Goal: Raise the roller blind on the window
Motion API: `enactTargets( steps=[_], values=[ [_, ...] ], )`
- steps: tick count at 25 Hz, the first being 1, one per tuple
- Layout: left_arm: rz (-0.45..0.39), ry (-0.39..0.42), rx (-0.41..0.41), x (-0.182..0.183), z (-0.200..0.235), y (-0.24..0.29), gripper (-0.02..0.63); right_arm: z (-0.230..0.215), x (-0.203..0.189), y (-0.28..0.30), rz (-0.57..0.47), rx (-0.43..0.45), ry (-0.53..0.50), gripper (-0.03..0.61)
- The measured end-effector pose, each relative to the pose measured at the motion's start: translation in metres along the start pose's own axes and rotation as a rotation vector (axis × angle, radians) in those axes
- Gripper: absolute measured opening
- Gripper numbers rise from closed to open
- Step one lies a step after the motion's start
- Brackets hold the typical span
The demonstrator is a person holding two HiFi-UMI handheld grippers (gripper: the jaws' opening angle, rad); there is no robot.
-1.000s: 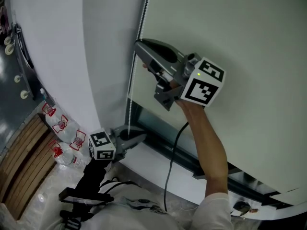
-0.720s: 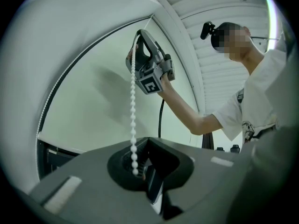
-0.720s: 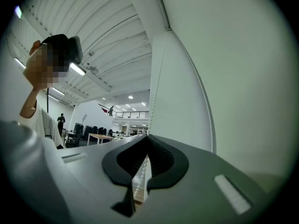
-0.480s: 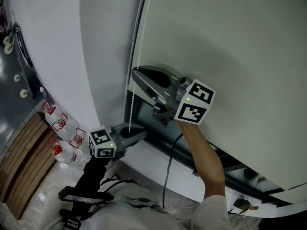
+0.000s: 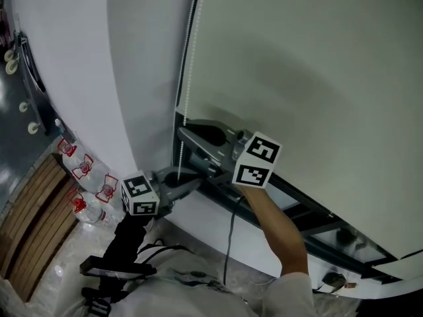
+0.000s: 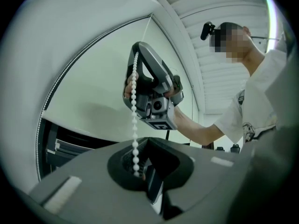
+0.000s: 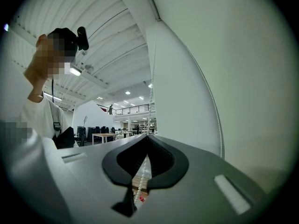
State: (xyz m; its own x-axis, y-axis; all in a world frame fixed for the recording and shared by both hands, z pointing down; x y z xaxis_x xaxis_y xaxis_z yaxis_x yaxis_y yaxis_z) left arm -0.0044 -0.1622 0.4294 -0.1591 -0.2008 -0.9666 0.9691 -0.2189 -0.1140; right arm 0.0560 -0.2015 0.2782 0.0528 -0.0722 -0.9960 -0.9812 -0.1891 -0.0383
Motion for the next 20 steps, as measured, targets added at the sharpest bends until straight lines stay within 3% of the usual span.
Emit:
enactTargets(
  steps=[10, 13, 17, 19, 20],
  values=[
    [-0.003, 0.004, 0.008, 0.003, 0.002, 0.0, -0.002, 0.002, -0.054, -0.003, 0.121, 0.006, 0.057, 0.005],
    [-0.003, 0.005, 0.006, 0.003, 0.002, 0.0, -0.002, 0.002, -0.063, -0.007, 0.107, 0.029, 0.119, 0.006],
    [-0.011, 0.006, 0.002, 0.005, 0.001, 0.0, -0.002, 0.006, -0.051, -0.005, 0.079, 0.019, 0.043, 0.016],
    [-0.014, 0.007, 0.0, 0.005, 0.0, 0.0, -0.002, 0.004, -0.036, -0.002, 0.032, 0.017, 0.036, 0.172],
    [-0.013, 0.008, -0.002, 0.005, 0.0, 0.001, -0.002, 0.002, -0.024, 0.0, 0.001, 0.017, 0.04, 0.198]
  ],
)
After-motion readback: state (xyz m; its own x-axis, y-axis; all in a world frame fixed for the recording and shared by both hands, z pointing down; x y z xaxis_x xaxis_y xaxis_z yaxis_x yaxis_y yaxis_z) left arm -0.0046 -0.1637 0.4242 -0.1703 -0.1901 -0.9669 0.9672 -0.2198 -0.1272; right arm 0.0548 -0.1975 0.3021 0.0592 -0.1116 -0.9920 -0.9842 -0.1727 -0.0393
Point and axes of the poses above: the fingertips, and each gripper's own axes: y forward along the fingers, z to its left, x out of its top, the point moved 7 cm from there along -y, backward along the fingers, and after that the axes turned 2 degrees about z, right-handed, at the moved point
